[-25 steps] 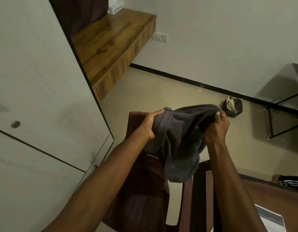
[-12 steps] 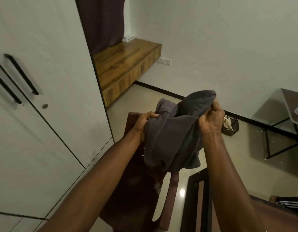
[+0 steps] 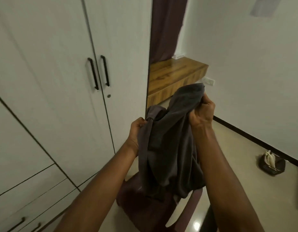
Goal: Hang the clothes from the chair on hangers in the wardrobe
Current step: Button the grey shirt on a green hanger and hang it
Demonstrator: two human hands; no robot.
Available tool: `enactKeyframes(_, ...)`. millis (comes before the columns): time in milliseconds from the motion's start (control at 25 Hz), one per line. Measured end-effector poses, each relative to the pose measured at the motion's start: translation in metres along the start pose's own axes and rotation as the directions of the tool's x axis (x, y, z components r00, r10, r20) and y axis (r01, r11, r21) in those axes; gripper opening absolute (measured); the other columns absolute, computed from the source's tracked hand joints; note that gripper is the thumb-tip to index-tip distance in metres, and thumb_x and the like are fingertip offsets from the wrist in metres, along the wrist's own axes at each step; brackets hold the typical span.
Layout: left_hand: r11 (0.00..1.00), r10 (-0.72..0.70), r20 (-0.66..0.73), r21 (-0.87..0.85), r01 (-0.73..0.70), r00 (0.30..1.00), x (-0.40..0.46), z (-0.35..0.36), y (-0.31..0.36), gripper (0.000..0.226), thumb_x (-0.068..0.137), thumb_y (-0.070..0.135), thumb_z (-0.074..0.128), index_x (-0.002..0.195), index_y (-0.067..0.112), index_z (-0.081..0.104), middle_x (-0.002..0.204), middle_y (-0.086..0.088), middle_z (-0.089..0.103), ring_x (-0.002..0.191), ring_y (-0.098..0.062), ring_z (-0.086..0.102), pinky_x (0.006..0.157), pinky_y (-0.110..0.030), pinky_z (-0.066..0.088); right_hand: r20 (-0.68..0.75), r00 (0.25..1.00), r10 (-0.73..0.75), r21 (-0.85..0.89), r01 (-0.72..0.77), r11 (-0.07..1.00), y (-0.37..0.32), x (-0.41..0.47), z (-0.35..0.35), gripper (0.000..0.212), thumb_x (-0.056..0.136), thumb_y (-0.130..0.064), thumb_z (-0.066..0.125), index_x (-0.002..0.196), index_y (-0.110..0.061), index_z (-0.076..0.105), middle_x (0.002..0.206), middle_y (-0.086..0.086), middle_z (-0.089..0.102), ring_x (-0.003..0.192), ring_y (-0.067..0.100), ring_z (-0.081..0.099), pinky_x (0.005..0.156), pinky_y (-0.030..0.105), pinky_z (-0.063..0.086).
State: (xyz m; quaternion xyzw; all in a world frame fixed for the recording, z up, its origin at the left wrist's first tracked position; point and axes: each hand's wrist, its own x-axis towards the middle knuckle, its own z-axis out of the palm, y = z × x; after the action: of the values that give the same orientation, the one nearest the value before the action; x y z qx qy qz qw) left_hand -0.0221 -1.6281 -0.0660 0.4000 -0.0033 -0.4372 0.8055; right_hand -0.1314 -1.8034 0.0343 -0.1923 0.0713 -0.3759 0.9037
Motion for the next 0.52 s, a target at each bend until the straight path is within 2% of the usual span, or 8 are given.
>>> enactKeyframes(40,0.998,0.020,-0.025,-0.058,-0.022,0.999,-0.013,-0.016,0.011,0.021,0.086,0.019,0.057,0.065,0.016,0.052,0.064,-0.002,0.047,0.060,-0.012,0.051,0.067,-0.024,0.047,0.026,0.998,0.051,-0.002,-0.051,0.999,0.018,-0.003,0.011,0.030,0.108,-0.022,0.042,0.099,-0.006,0.065,0.090,0.011,0.067,0.083,0.022,0.069,0.078,0.035,0.061)
enactKeyframes(120,0.985,0.087,0.010,-0.151,-0.085,0.996,-0.042,-0.049,0.035,0.014,0.083,0.024,0.063,0.087,0.012,0.058,0.087,-0.007,0.054,0.082,-0.020,0.057,0.092,-0.031,0.045,0.073,0.987,0.145,-0.010,-0.145,0.989,0.059,-0.015,0.036,0.033,0.109,-0.023,0.040,0.097,-0.006,0.065,0.087,0.010,0.067,0.079,0.022,0.069,0.075,0.034,0.061)
enactKeyframes(160,0.975,0.143,0.017,-0.174,-0.138,0.990,-0.061,-0.067,0.047,0.025,0.081,0.026,0.066,0.098,0.009,0.060,0.098,-0.009,0.057,0.092,-0.024,0.058,0.100,-0.036,0.042,0.094,0.978,0.188,-0.019,-0.187,0.982,0.081,-0.024,0.049,0.034,0.108,-0.023,0.041,0.095,-0.005,0.068,0.086,0.010,0.068,0.078,0.022,0.069,0.073,0.034,0.062)
enactKeyframes(240,0.940,0.210,-0.013,-0.271,-0.206,0.978,-0.091,-0.097,0.059,0.034,0.085,0.032,0.064,0.110,0.008,0.064,0.105,-0.012,0.064,0.100,-0.028,0.060,0.103,-0.038,0.042,0.123,0.964,0.235,0.001,-0.237,0.971,0.118,-0.045,0.065,0.035,0.101,-0.020,0.048,0.086,-0.004,0.075,0.083,0.012,0.070,0.073,0.023,0.072,0.068,0.034,0.064)
enactKeyframes(320,0.891,0.287,-0.098,-0.338,-0.303,0.953,-0.129,-0.133,0.068,0.029,0.089,0.033,0.064,0.108,0.011,0.065,0.101,-0.010,0.066,0.099,-0.026,0.061,0.104,-0.036,0.041,0.184,0.931,0.316,-0.002,-0.321,0.947,0.157,-0.074,0.079,0.029,0.092,-0.019,0.053,0.082,-0.004,0.075,0.081,0.012,0.071,0.072,0.024,0.074,0.066,0.035,0.064)
enactKeyframes(400,0.873,0.283,-0.241,-0.336,-0.353,0.928,-0.170,-0.177,0.077,0.030,0.087,0.030,0.069,0.111,0.011,0.064,0.102,-0.010,0.065,0.097,-0.025,0.061,0.101,-0.035,0.044,0.205,0.885,0.418,-0.055,-0.416,0.908,0.197,-0.107,0.094,0.026,0.094,-0.021,0.054,0.085,-0.008,0.074,0.084,0.009,0.070,0.080,0.021,0.072,0.074,0.035,0.063)
enactKeyframes(480,0.877,0.217,-0.406,-0.319,-0.360,0.888,-0.213,-0.214,0.080,0.038,0.098,0.032,0.057,0.125,0.006,0.064,0.118,-0.015,0.067,0.108,-0.028,0.063,0.104,-0.039,0.047,0.211,0.827,0.520,-0.114,-0.508,0.854,0.238,-0.145,0.109,0.026,0.101,-0.023,0.053,0.087,-0.011,0.071,0.085,0.005,0.069,0.084,0.019,0.068,0.082,0.033,0.059)
enactKeyframes(520,0.891,0.177,-0.446,-0.307,-0.336,0.877,-0.230,-0.229,0.078,0.040,0.103,0.033,0.049,0.127,0.004,0.064,0.122,-0.017,0.067,0.111,-0.029,0.064,0.104,-0.041,0.049,0.208,0.812,0.546,-0.135,-0.529,0.838,0.254,-0.162,0.114,0.029,0.103,-0.023,0.052,0.085,-0.012,0.071,0.083,0.004,0.068,0.081,0.018,0.066,0.081,0.032,0.058)
